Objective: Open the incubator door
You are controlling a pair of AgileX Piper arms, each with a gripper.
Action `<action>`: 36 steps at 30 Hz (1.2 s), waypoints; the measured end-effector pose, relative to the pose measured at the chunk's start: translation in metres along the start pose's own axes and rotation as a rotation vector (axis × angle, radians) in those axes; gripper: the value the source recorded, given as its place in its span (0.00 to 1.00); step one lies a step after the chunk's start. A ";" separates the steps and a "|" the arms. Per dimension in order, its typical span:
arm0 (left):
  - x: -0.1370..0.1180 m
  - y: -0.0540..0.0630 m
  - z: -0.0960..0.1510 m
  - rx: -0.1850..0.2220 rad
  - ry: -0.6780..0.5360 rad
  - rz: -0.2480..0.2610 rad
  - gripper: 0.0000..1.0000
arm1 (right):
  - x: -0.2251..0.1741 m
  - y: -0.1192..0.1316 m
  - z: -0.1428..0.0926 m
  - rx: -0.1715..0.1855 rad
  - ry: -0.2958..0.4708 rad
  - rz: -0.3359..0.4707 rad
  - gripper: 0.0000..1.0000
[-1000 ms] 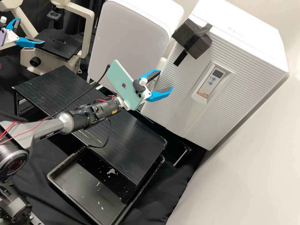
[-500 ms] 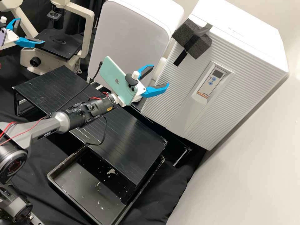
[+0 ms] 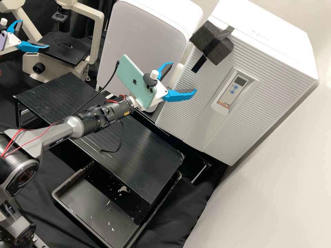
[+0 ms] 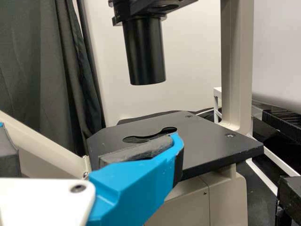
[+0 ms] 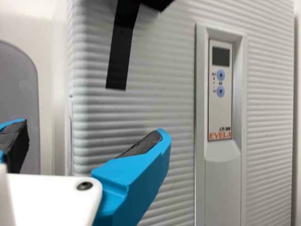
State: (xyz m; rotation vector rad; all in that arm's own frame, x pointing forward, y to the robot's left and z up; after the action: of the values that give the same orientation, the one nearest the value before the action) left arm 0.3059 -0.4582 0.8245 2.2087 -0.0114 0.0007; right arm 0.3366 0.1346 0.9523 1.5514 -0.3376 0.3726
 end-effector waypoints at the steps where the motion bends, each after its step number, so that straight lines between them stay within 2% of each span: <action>1: 0.000 0.000 0.000 0.000 0.000 0.000 1.00 | 0.000 0.000 0.000 0.003 -0.003 0.000 1.00; 5: 0.000 0.000 0.000 0.000 0.000 0.000 1.00 | 0.001 -0.002 0.002 0.002 -0.010 -0.003 1.00; 6: 0.000 0.000 0.000 0.000 0.000 0.000 1.00 | 0.001 -0.002 0.003 0.001 -0.012 -0.002 0.00; 21: 0.000 0.000 0.000 0.000 0.000 0.000 1.00 | 0.004 0.000 0.010 0.007 -0.041 0.010 0.00; 36: 0.000 0.000 0.000 0.000 0.000 0.000 1.00 | 0.004 0.001 0.012 0.029 -0.060 0.018 0.00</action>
State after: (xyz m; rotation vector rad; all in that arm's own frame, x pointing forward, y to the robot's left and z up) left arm 0.3059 -0.4582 0.8245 2.2087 -0.0114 0.0007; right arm 0.3397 0.1226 0.9548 1.5916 -0.3942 0.3469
